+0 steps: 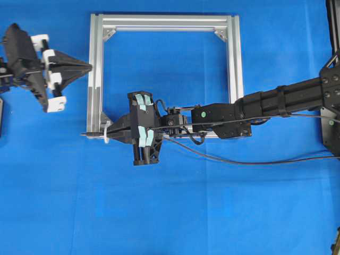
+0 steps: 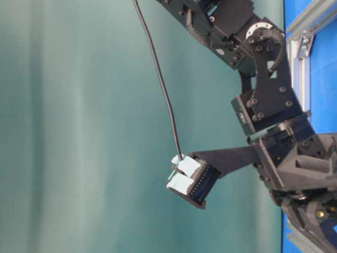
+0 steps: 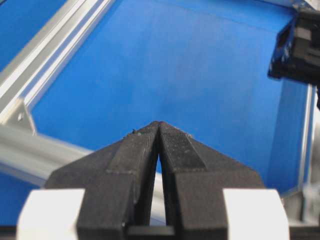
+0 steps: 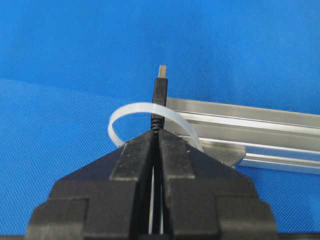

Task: Insert the wire through the string loop located on the left side.
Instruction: 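Swing the left gripper down beside the loop, opened around the plug, then close the left gripper on the plug protruding past the loop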

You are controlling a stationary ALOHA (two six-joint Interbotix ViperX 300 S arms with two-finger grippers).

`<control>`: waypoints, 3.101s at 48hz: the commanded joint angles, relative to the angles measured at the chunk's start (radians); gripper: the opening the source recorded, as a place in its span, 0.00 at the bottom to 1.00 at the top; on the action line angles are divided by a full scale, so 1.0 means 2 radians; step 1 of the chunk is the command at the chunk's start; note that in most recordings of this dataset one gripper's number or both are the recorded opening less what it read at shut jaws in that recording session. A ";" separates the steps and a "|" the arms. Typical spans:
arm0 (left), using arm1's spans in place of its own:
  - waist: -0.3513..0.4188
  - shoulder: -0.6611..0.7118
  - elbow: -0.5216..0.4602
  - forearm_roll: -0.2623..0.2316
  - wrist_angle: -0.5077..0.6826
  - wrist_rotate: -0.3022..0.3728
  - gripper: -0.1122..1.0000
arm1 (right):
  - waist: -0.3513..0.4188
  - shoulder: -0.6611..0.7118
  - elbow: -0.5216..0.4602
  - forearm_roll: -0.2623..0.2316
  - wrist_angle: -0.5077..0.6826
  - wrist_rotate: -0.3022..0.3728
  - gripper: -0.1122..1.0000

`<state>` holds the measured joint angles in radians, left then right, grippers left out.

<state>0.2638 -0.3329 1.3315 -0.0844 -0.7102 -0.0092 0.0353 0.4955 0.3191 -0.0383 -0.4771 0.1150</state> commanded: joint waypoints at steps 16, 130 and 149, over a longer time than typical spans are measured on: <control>-0.031 -0.032 0.000 0.001 0.045 -0.002 0.10 | 0.000 -0.012 -0.009 0.000 -0.002 0.001 0.11; -0.203 0.120 -0.058 0.002 0.066 -0.003 0.88 | 0.001 -0.012 -0.008 0.002 -0.002 0.002 0.11; -0.203 0.120 -0.058 0.002 0.066 -0.002 0.87 | 0.000 -0.012 -0.008 0.002 -0.002 0.002 0.11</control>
<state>-0.1411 -0.0813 1.2195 -0.0828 -0.5737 -0.0123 0.0353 0.4955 0.3191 -0.0368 -0.4771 0.1166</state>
